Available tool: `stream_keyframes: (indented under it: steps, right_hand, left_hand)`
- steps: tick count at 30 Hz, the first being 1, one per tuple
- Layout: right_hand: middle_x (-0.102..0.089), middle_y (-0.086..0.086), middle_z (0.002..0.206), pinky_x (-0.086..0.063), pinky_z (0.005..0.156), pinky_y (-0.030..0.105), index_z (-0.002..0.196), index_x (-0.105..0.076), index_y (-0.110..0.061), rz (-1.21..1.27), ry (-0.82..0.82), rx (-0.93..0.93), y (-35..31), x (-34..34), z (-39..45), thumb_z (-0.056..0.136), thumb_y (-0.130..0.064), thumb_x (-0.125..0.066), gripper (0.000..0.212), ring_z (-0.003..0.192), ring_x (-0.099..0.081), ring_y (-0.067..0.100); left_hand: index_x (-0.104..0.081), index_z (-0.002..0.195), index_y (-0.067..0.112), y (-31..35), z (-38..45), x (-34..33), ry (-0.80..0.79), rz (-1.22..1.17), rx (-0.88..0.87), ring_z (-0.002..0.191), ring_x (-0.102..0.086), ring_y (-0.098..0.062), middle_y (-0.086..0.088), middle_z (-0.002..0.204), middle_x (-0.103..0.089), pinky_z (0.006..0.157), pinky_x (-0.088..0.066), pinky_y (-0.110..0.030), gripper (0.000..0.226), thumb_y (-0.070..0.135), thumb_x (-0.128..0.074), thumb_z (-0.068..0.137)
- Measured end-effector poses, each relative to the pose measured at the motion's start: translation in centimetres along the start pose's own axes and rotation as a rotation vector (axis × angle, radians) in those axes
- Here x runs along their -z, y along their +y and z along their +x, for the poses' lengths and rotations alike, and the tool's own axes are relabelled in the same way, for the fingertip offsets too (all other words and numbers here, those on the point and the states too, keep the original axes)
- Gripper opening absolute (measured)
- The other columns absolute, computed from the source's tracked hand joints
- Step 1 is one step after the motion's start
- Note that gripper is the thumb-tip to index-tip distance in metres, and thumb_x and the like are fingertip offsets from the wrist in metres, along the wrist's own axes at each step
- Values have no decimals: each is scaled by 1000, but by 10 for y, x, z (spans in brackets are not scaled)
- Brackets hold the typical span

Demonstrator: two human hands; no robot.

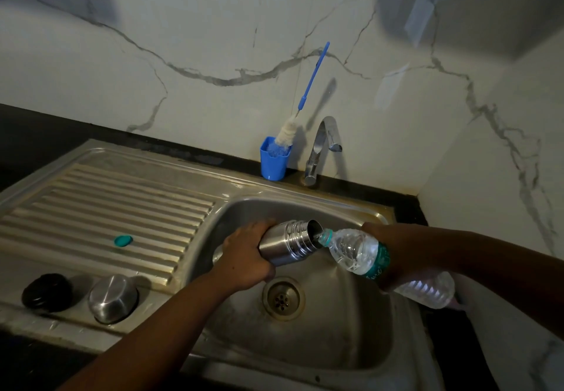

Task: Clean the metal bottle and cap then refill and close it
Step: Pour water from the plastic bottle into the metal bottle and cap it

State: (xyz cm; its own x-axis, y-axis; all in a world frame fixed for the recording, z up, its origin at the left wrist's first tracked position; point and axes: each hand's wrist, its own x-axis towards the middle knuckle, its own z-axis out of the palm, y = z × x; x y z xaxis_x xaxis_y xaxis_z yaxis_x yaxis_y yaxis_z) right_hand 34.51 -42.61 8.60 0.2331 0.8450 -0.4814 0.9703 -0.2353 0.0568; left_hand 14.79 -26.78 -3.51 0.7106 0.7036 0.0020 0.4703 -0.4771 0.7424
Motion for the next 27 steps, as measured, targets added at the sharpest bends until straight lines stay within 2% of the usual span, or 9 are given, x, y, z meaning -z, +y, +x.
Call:
stream_keyframes:
  steps: [4,5,9,12,15,18,20,24,27]
  right_hand:
    - [-54,-7,124,-29,64,4,135,-35,-24,-62,-28,18,-1,0,-1,75,-38,-75,74,93,-47,2]
    - [-54,-7,125,-29,65,2,136,-35,-23,-60,-38,16,0,-1,-1,76,-38,-75,73,94,-47,3]
    - [-53,-6,126,-42,91,16,139,-28,-20,-35,-40,-13,-1,-1,0,74,-38,-76,83,103,-53,6]
    - [-49,-3,135,-39,99,21,144,-21,-19,-36,-75,-44,-2,-1,-1,77,-37,-74,87,117,-51,11]
    - [-51,-4,132,-42,98,22,144,-22,-21,10,-97,-60,-1,-2,1,76,-36,-75,87,115,-52,10]
    - [-36,1,148,-28,110,25,147,-14,-15,-28,-198,-115,-4,-3,0,87,-34,-65,81,133,-38,16]
    - [-35,2,149,-25,110,24,147,-16,-13,-45,-198,-119,-5,-2,-1,89,-35,-63,78,134,-37,15]
    - [-47,-1,138,-38,103,24,145,-20,-19,-33,-132,-81,-4,0,-1,81,-35,-72,84,123,-49,14]
    - [-48,-2,136,-40,101,24,144,-21,-20,-26,-110,-80,-4,-1,-1,79,-35,-73,84,119,-50,13]
  left_hand:
    - [-47,135,36,-1,1,0,2,25,-11,109,-55,-18,10,122,-57,92,-47,-44,101,28,-75,38]
    - [-47,135,36,-2,2,-1,3,33,-17,109,-54,-18,10,122,-57,92,-47,-43,100,27,-76,39]
    - [-47,135,35,-4,2,-1,2,48,-32,109,-54,-17,10,122,-57,93,-45,-42,97,23,-81,45]
    - [-47,135,36,-5,3,-2,-3,70,-40,110,-53,-16,11,122,-56,94,-44,-40,96,23,-82,45]
    - [-46,135,35,-6,4,-2,-8,79,-41,112,-52,-17,10,123,-55,96,-43,-41,96,23,-82,46]
    - [-46,137,34,-5,5,-3,-8,90,-40,114,-50,-17,9,126,-55,98,-42,-40,96,21,-82,49]
    - [-45,137,34,-5,5,-3,-12,87,-38,115,-50,-18,9,127,-54,99,-41,-42,97,22,-82,49]
    - [-45,136,34,-7,5,-3,-16,82,-47,113,-51,-17,10,125,-55,98,-42,-43,95,22,-82,49]
    - [-46,135,33,-8,5,-4,-12,73,-47,112,-52,-16,10,124,-55,97,-43,-43,95,21,-82,49]
